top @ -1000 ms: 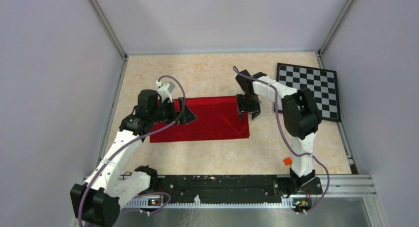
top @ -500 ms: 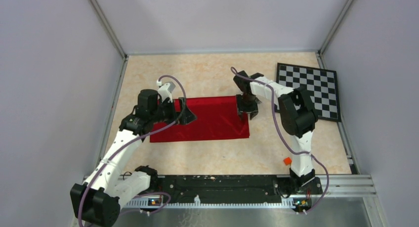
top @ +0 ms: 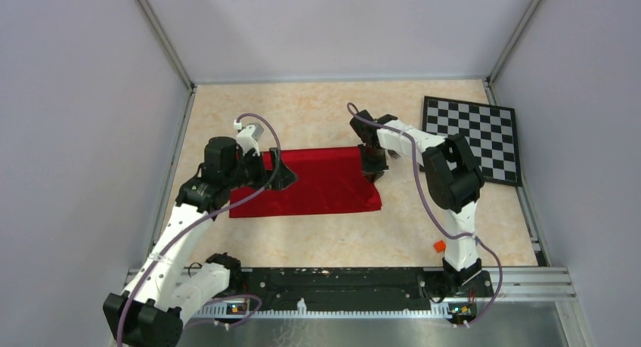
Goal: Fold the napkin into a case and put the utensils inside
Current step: Pick up the rectangle-folded napkin from the center of the board, then fold the rectangle-folded napkin at the center of the board.
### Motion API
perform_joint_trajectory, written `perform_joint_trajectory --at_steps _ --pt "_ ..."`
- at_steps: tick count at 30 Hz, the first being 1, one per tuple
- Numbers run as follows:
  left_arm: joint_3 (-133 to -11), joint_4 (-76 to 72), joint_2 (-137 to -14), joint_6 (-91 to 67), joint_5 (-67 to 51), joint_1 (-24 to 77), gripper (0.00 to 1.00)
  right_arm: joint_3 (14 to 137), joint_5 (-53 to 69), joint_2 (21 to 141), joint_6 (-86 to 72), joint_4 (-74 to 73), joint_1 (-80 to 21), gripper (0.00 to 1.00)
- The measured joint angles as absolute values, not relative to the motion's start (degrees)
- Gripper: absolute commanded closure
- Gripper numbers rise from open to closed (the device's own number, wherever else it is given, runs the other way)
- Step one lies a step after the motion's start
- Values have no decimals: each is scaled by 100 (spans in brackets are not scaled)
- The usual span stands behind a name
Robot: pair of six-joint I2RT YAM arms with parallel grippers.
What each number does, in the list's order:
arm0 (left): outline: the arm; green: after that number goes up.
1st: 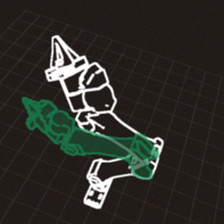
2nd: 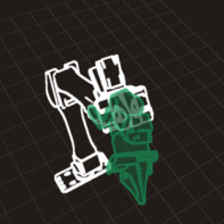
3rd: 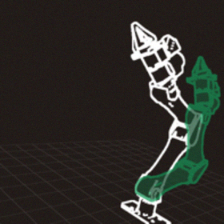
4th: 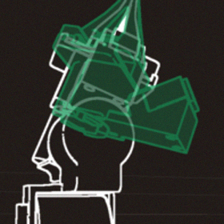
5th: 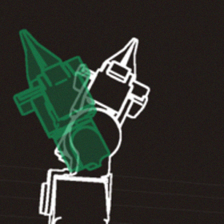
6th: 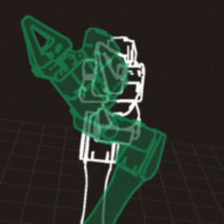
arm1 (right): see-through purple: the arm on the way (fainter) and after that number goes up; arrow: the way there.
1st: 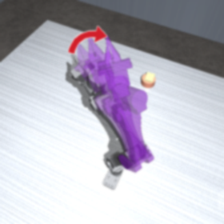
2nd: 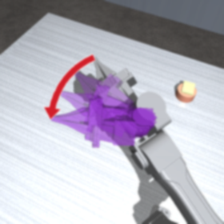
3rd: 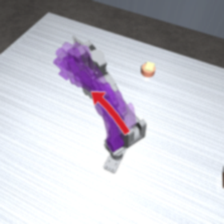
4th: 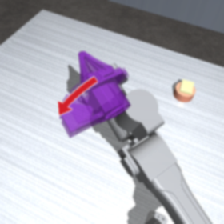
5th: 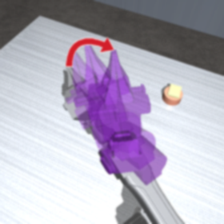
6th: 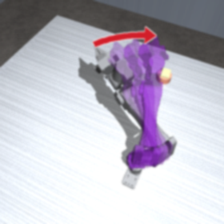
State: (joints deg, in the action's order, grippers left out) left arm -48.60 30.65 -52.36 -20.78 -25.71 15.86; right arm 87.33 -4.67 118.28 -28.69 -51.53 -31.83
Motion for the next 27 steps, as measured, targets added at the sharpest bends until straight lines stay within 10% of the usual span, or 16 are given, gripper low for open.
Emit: perform_joint_trajectory --at_steps 3,27 --pt "-4906 3100 -5146 -2069 -2510 1586 1 8694 -464 11793 -2886 -5052 -3249 100" --pt "-4775 2995 -5238 -2648 -2445 1586 1 7450 -873 9944 -1686 -4779 -3376 100"
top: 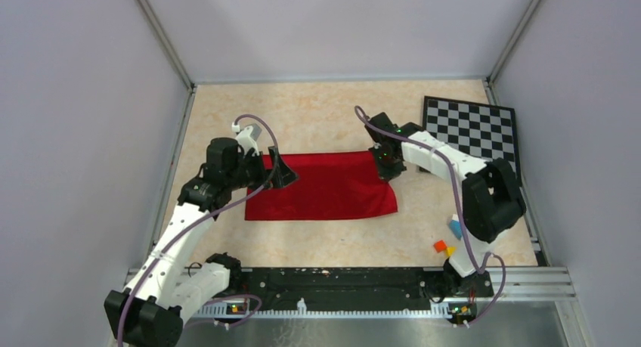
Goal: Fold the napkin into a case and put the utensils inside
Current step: Fold the rectangle-folded napkin at the center of the board.
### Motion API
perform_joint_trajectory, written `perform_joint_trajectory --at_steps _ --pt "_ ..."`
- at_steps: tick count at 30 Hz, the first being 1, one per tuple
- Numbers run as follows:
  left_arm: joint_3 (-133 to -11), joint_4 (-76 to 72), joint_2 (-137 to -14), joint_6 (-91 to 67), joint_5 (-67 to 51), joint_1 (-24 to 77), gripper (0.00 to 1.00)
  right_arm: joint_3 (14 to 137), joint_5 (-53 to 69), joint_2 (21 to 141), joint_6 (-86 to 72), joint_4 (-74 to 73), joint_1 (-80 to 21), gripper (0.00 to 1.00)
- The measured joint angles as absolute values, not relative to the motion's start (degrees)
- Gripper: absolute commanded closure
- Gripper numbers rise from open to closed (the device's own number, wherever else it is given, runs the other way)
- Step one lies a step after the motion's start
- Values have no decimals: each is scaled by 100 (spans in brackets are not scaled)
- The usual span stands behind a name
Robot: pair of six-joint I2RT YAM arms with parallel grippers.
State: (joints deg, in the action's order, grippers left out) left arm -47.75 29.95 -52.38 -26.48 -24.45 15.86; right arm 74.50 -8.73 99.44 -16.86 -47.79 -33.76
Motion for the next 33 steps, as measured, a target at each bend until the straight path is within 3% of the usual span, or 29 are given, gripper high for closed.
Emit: perform_joint_trajectory --at_steps 8,16,33 --pt "-4740 2963 -5334 -2694 -2602 1586 1 6969 -1439 9185 -1428 -5280 -2731 100" --pt "-4709 2917 -5387 -2692 -2567 1586 1 7275 -1444 9091 -1179 -5441 -2991 100" --pt "-4821 3354 -4687 -2556 -1367 1566 1 10228 200 11907 -1776 -5164 -4995 100"
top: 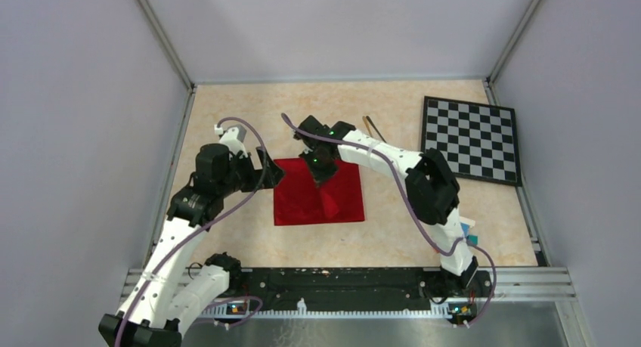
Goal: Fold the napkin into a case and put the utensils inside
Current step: Fold the rectangle-folded napkin at the center of the board.
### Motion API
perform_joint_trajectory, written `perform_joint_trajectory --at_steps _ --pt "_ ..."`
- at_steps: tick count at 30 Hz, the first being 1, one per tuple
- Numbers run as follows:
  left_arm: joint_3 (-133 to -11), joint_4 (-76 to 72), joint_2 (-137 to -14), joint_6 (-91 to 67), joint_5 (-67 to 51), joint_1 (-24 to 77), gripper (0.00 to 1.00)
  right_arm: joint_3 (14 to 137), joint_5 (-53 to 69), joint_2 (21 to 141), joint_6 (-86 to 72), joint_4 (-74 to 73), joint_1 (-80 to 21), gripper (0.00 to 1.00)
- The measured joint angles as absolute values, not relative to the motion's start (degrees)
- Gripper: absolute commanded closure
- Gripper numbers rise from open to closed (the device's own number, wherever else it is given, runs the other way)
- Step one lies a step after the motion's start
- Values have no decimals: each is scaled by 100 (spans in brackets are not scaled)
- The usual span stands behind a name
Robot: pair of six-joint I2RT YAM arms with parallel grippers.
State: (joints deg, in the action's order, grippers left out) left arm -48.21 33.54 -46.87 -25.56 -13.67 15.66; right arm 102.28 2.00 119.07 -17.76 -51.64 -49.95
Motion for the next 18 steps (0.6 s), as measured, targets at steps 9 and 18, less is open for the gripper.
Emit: perform_joint_trajectory --at_steps 9,18 --pt "-4976 3494 -4261 -2539 -891 1562 1 10833 1098 12326 -2084 -4908 -5293 100" --pt "-4982 3542 -4237 -2536 -781 1562 1 11244 1457 12803 -2220 -4849 -5352 100"
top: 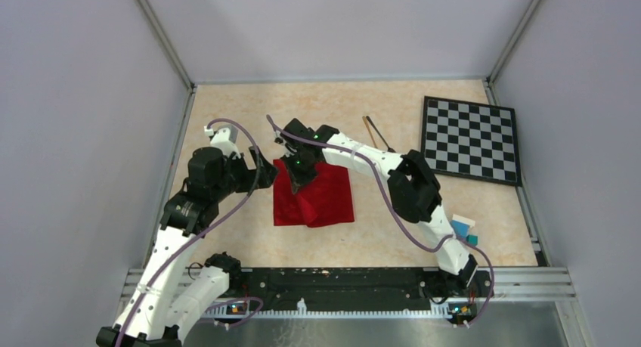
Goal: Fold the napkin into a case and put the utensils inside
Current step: Fold the rectangle-folded napkin at the center of the board.
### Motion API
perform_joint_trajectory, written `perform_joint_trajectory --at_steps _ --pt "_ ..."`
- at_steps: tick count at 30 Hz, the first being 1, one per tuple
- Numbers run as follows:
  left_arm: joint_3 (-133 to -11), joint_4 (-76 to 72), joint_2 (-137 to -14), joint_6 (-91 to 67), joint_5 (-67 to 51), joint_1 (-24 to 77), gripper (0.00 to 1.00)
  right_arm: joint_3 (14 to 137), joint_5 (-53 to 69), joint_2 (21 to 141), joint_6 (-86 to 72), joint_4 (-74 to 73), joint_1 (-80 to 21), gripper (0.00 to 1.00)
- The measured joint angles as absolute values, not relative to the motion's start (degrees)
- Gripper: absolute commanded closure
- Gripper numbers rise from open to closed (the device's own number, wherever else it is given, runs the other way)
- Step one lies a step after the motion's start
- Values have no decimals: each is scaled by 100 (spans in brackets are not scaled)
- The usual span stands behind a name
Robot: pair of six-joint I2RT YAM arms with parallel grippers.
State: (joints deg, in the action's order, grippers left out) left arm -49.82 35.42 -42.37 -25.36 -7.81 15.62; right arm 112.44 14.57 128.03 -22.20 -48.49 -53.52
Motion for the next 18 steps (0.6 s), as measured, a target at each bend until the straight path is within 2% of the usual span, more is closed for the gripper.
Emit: perform_joint_trajectory --at_steps 18 --pt "-5137 3778 -4145 -2532 -655 1562 1 11900 1688 13347 -2314 -4803 -5406 100"
